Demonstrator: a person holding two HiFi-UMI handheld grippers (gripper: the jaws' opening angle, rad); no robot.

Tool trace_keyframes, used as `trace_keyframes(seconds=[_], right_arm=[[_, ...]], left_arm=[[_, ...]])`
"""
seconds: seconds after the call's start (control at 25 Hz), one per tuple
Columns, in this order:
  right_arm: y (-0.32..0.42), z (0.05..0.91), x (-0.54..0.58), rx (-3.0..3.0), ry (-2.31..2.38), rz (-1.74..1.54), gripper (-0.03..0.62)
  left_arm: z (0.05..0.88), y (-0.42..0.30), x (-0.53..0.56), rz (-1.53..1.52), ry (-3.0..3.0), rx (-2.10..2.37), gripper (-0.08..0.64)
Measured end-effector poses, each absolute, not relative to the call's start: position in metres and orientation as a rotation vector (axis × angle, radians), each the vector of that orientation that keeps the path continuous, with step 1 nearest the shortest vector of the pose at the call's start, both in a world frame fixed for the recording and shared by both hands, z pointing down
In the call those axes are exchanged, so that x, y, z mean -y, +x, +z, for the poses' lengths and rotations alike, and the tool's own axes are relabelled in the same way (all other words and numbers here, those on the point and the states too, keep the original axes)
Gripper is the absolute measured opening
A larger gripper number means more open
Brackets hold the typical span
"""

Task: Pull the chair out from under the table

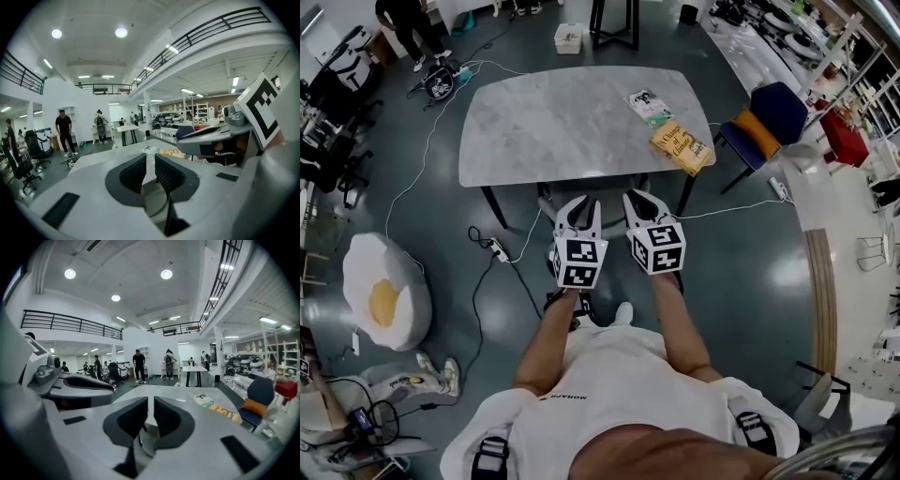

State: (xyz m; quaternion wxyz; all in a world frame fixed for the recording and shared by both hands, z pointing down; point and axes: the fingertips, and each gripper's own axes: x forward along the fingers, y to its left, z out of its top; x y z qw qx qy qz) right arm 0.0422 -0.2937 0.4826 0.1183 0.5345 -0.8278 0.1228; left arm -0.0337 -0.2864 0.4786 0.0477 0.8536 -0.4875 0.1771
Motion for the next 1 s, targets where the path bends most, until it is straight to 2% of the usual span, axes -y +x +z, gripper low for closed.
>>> trace_keyframes(seconds=[0.08, 0.36, 0.8, 1.0], right_arm=[[0.045, 0.498, 0.299, 2.391, 1.509, 0.363, 0.081], [0.047, 0.551, 0.307, 2.29, 1.28, 0.245, 0.138], [0.037, 0.627, 0.311, 2.155, 0.777, -0.007, 0.175], [0.037, 0.665, 0.31, 2.055, 0.578, -0.089, 0.211]], left_arm=[[0.493, -0.027, 0.293, 0.609, 2.621, 1.436, 0.08], [0.552, -0.035, 0.302, 0.913, 2.659, 1.251, 0.137], [0.623, -0.028, 0.306, 1.313, 2.736, 0.905, 0.197], [0.664, -0.023, 0.306, 1.553, 2.732, 0.709, 0.229]])
